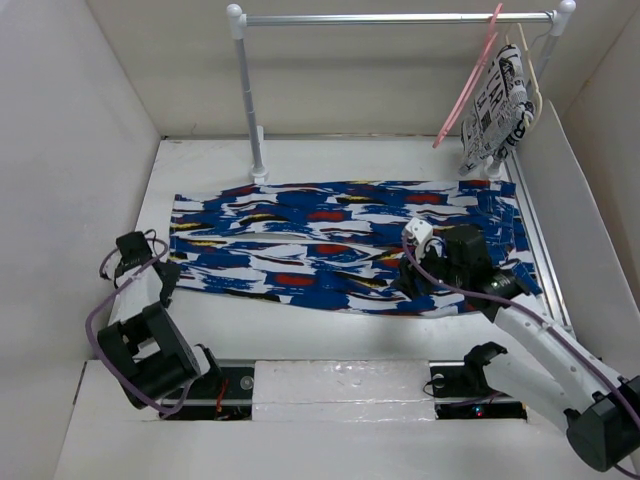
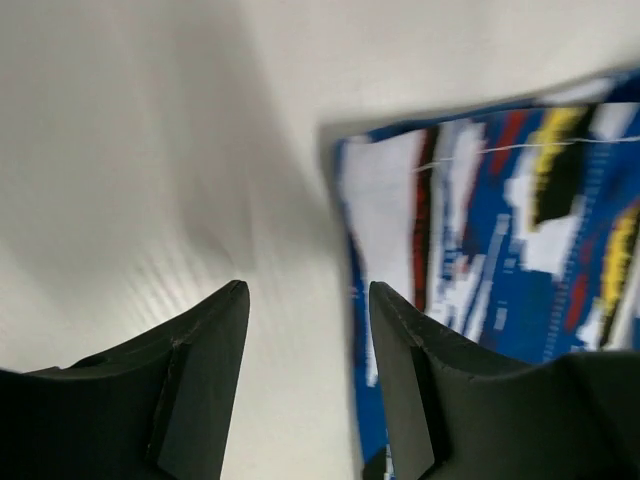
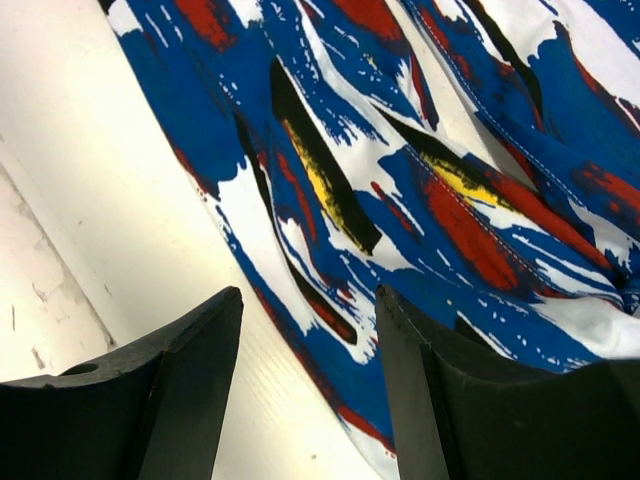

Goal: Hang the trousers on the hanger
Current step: Fold the trousers at the center of the board.

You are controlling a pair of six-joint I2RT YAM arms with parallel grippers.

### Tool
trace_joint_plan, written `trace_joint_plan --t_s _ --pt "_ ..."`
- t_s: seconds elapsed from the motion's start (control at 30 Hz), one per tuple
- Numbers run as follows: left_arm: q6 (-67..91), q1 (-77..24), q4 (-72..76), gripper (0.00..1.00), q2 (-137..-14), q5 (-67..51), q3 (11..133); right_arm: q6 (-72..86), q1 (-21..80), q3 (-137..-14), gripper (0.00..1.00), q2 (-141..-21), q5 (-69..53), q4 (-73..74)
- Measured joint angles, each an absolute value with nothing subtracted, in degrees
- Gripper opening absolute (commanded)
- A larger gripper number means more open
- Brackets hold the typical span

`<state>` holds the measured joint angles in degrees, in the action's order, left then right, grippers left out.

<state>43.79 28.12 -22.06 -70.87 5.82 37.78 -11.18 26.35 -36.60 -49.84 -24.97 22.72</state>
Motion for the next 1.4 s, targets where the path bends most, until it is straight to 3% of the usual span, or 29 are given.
trace_joint_plan --t_s 0.3,0.47,0.5,0.53,0.6,0.87,1.13,1.4 --pt "44.21 30.37 -19.31 0.5 -74.91 5.08 36.1 -12.93 25.58 -36.6 0.61 -45.32 -25.06 27.05" --pt "44.69 30.39 -14.41 0.42 -78.91 4.71 38.17 -13.34 24.34 -36.6 0.62 -44.66 -24.05 30.06" --pt "44.69 30.44 -13.8 0.35 -79.4 4.64 38.41 -13.32 23.81 -36.62 0.62 -44.25 -23.73 30.57" --pt "44.69 30.46 -12.78 0.14 -79.7 4.54 38.44 -13.32 23.2 -36.64 0.62 -43.75 -23.31 31.14" --pt "44.38 30.5 -11.66 0.0 -80.68 4.23 38.35 -13.04 21.76 -36.86 0.62 -42.87 -22.68 31.86" --pt "42.22 30.3 -13.67 0.0 -79.26 2.04 39.88 -11.0 10.63 -39.83 0.67 -43.13 -19.59 35.75" --pt "42.33 25.1 -15.42 0.0 -59.05 -2.79 43.64 -7.29 -3.64 -40.05 0.57 -50.61 -12.95 41.3" --pt "44.71 24.43 -13.89 0.0 -51.57 -9.89 38.54 -4.73 -28.03 -44.66 0.54 -64.99 -5.5 45.04"
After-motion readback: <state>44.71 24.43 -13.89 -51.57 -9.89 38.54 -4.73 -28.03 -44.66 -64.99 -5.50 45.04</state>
